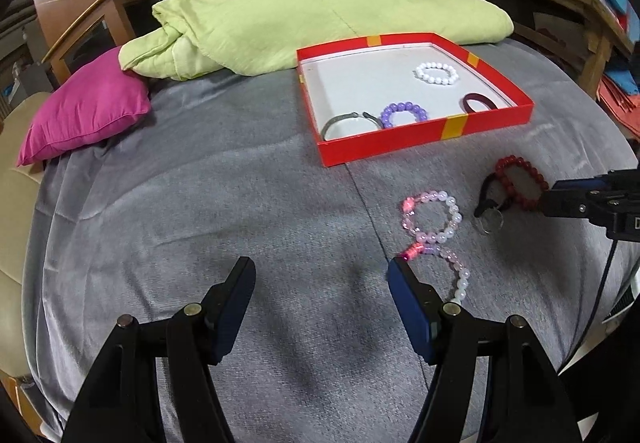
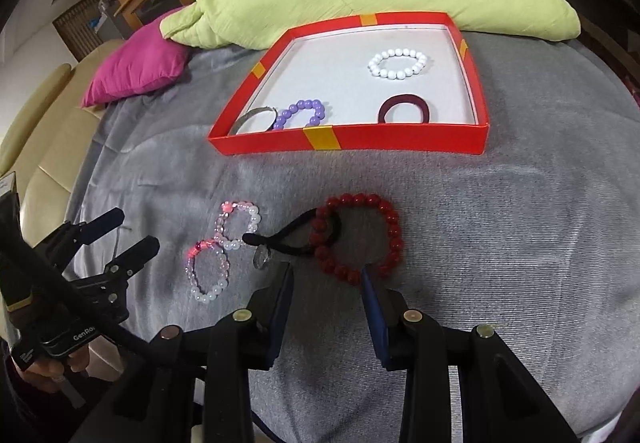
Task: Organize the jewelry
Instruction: 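Grasp the red bead bracelet with the right tool while the left tool grasps the pink bead bracelet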
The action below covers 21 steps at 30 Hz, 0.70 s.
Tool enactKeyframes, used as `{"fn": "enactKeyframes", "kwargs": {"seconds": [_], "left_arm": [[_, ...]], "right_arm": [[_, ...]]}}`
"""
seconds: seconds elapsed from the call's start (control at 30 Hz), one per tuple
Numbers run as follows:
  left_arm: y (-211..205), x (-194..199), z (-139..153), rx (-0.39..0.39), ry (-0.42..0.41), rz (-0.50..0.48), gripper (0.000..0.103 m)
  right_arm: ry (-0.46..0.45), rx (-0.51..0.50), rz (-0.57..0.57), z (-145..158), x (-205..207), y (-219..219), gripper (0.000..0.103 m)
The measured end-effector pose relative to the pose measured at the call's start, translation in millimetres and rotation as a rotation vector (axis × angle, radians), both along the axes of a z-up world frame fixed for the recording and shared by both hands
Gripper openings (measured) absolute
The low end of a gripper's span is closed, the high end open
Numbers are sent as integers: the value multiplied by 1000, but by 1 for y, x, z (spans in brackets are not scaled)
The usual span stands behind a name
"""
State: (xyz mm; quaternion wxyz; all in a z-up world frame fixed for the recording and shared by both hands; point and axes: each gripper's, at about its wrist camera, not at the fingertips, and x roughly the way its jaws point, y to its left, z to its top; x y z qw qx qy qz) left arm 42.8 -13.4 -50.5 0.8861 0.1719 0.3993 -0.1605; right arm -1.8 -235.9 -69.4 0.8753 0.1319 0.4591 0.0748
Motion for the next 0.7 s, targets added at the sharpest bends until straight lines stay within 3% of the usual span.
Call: {"fn": "enactKeyframes", "kwargs": {"seconds": [0.7], "left_arm": [[-14, -7, -12, 32, 35, -54, 70]], "right_arm": [[31, -5, -46, -7, 7, -17, 37]]}}
